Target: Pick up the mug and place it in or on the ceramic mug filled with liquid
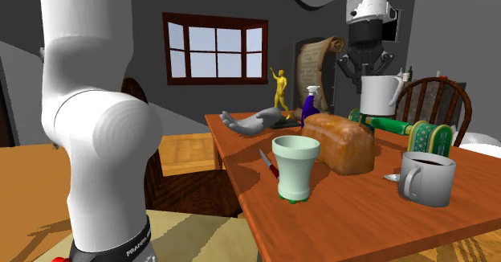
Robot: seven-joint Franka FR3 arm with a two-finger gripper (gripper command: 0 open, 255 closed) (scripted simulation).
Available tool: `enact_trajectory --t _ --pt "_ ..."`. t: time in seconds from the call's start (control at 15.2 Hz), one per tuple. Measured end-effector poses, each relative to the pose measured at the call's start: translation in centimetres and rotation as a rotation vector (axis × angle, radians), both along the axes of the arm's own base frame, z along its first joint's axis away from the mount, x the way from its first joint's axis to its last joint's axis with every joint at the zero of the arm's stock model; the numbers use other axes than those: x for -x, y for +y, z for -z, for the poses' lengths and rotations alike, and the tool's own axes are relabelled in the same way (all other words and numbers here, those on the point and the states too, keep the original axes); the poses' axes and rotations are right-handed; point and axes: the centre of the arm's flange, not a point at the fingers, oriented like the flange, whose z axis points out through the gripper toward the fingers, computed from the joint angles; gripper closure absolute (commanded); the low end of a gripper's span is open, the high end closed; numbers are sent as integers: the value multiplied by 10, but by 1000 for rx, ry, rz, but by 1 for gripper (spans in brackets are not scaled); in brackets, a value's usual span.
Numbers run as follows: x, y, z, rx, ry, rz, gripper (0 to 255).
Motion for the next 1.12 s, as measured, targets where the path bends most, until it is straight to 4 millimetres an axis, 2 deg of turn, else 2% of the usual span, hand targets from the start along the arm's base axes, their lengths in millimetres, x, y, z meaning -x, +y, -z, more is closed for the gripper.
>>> enact_trajectory --t 0.26,0.53,0.66,1.12 --pt "37 -42 -1 0 1 1 255" --pt "71 -76 -5 0 0 0 255" --pt "84 -90 0 0 0 0 255" --pt "89 -94 32 0 0 -2 255"
